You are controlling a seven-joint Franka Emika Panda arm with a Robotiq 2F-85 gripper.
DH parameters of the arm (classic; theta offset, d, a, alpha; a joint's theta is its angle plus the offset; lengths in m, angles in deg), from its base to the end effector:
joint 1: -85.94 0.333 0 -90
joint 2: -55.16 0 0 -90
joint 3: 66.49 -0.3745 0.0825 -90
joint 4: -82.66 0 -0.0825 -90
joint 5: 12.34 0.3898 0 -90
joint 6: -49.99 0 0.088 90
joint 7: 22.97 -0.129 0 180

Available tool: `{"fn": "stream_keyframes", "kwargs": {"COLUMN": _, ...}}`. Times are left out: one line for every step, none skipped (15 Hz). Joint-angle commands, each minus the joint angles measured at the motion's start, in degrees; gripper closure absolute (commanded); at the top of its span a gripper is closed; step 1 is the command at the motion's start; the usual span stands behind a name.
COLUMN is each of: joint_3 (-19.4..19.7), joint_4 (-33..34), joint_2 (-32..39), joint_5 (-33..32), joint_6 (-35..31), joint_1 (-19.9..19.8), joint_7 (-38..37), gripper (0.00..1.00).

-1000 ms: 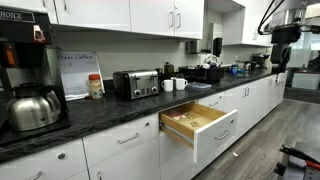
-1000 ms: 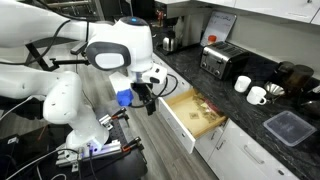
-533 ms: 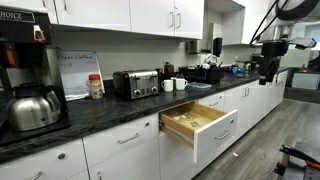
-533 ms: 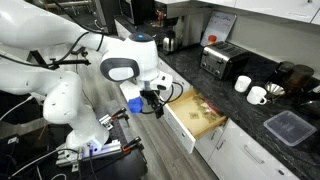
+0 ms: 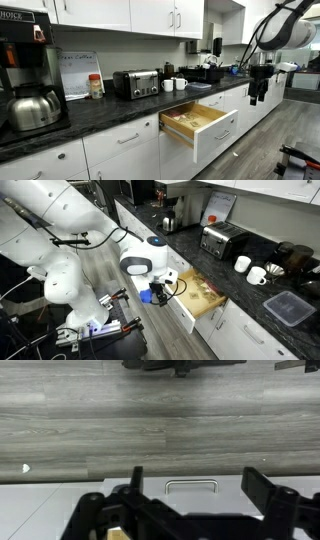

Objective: Close the open drawer

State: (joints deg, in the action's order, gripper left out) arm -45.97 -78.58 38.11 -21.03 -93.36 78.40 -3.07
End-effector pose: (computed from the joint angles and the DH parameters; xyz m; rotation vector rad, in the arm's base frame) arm 0.3117 -0.1589 0.3109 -3.1180 0.0051 0.0284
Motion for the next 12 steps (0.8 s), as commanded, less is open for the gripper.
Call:
{"fn": "stream_keyframes", "kwargs": {"joint_3": -1.4, "joint_4": 0.0, "joint_2": 8.4, "joint_5": 4.9, "joint_6": -6.0, "joint_1": 0.9, "joint_7": 2.7, "gripper": 0.00}}
{"fn": "stream_keyframes", "kwargs": {"joint_3": -1.9, "joint_4": 0.0, "joint_2": 10.1, "joint_5": 6.2, "joint_6": -7.0, "joint_1": 1.1, "joint_7": 3.3, "gripper": 0.00}}
{"fn": "stream_keyframes", "kwargs": {"joint_3": -2.4, "joint_4": 0.1, "joint_2": 11.9, "joint_5": 7.5, "joint_6": -8.1, "joint_1": 1.3, "joint_7": 3.9, "gripper": 0.00}}
{"fn": "stream_keyframes", "kwargs": {"joint_3": -3.2, "joint_4": 0.1, "joint_2": 13.8, "joint_5": 8.6, "joint_6": -9.7, "joint_1": 1.4, "joint_7": 4.3, "gripper": 0.00}}
{"fn": "stream_keyframes", "kwargs": {"joint_3": -4.0, "joint_4": 0.1, "joint_2": 15.5, "joint_5": 9.3, "joint_6": -10.9, "joint_1": 1.4, "joint_7": 4.3, "gripper": 0.00}}
{"fn": "stream_keyframes", "kwargs": {"joint_3": -4.9, "joint_4": 0.4, "joint_2": 17.6, "joint_5": 9.9, "joint_6": -12.4, "joint_1": 1.3, "joint_7": 4.2, "gripper": 0.00}}
{"fn": "stream_keyframes", "kwargs": {"joint_3": -5.8, "joint_4": 0.9, "joint_2": 19.5, "joint_5": 10.7, "joint_6": -13.6, "joint_1": 1.2, "joint_7": 4.4, "gripper": 0.00}}
{"fn": "stream_keyframes", "kwargs": {"joint_3": -6.9, "joint_4": 1.7, "joint_2": 21.8, "joint_5": 11.3, "joint_6": -14.8, "joint_1": 1.0, "joint_7": 4.2, "gripper": 0.00}}
{"fn": "stream_keyframes", "kwargs": {"joint_3": -8.0, "joint_4": 2.7, "joint_2": 24.3, "joint_5": 11.3, "joint_6": -16.4, "joint_1": 0.8, "joint_7": 3.8, "gripper": 0.00}}
{"fn": "stream_keyframes", "kwargs": {"joint_3": -9.0, "joint_4": 3.6, "joint_2": 26.3, "joint_5": 11.0, "joint_6": -17.7, "joint_1": 0.4, "joint_7": 3.5, "gripper": 0.00}}
{"fn": "stream_keyframes", "kwargs": {"joint_3": -9.9, "joint_4": 4.6, "joint_2": 28.5, "joint_5": 10.3, "joint_6": -19.1, "joint_1": 0.0, "joint_7": 3.0, "gripper": 0.00}}
{"fn": "stream_keyframes", "kwargs": {"joint_3": -10.7, "joint_4": 5.8, "joint_2": 30.5, "joint_5": 9.9, "joint_6": -20.3, "joint_1": -0.3, "joint_7": 2.5, "gripper": 0.00}}
